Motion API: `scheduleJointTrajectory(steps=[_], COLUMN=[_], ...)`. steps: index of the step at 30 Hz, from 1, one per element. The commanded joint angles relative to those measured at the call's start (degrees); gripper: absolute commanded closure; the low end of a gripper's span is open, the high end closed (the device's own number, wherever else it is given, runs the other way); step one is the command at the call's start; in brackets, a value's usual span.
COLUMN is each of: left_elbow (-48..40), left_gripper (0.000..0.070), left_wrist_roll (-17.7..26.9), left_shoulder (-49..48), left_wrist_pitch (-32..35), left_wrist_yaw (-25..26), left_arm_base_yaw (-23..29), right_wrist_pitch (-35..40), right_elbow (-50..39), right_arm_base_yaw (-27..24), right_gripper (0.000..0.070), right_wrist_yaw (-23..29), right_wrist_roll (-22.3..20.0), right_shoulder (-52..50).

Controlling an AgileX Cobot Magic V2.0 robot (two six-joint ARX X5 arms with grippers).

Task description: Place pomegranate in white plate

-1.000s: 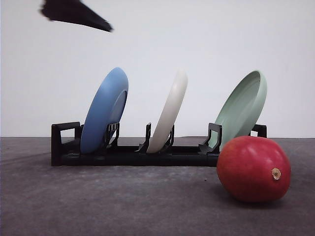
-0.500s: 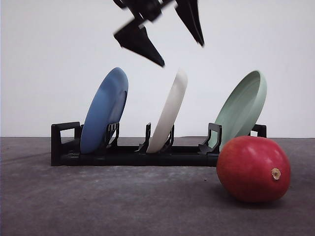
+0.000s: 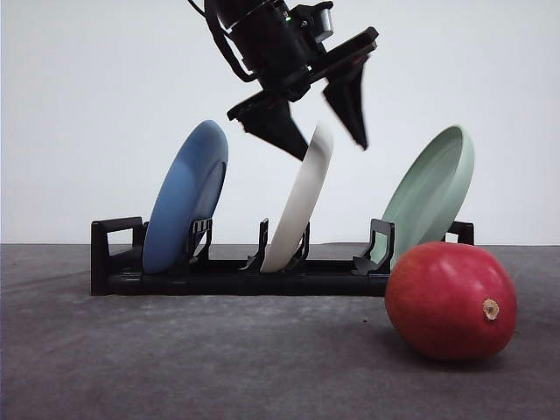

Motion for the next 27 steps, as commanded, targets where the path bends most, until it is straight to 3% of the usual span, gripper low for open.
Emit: scheduleJointTrajectory(steps=[1,5,17,24,27], left_elbow=[1.49,1.49,1.57,1.57,1.57], left_gripper=[0.0553,0.0695,0.0700,0.0700,0.0700], left_wrist_roll=[0.59,0.33,-1.15,-3.10,-2.92], left_shoulder=[0.83,0.83,-5.65,-17.42,-22.86], left_wrist_pitch=[0.06,-0.21,-0.81,-4.77,-9.56], left_wrist_yaw=[-0.11,-0.11,0.15,8.35,8.72], left_arm_base_yaw=[-0.57,-0.57,-0.94,-3.01,-5.01], right_wrist_pitch=[0.39,0.39,0.39,0.37,0.33], right_elbow=[0.83,0.83,0.83,0.83,0.83], right_arm_base_yaw=[0.07,0.07,0.07,0.07,0.07], right_gripper=[0.0083,0.0083,0.0083,0.0083,0.0083], right_wrist_yaw=[-0.04,-0.04,-0.02,-0.02,-0.02], right_wrist_roll=[0.85,0.87,0.87,0.87,0.90], right_shoulder=[0.22,0.22,0.22,0.22,0.22])
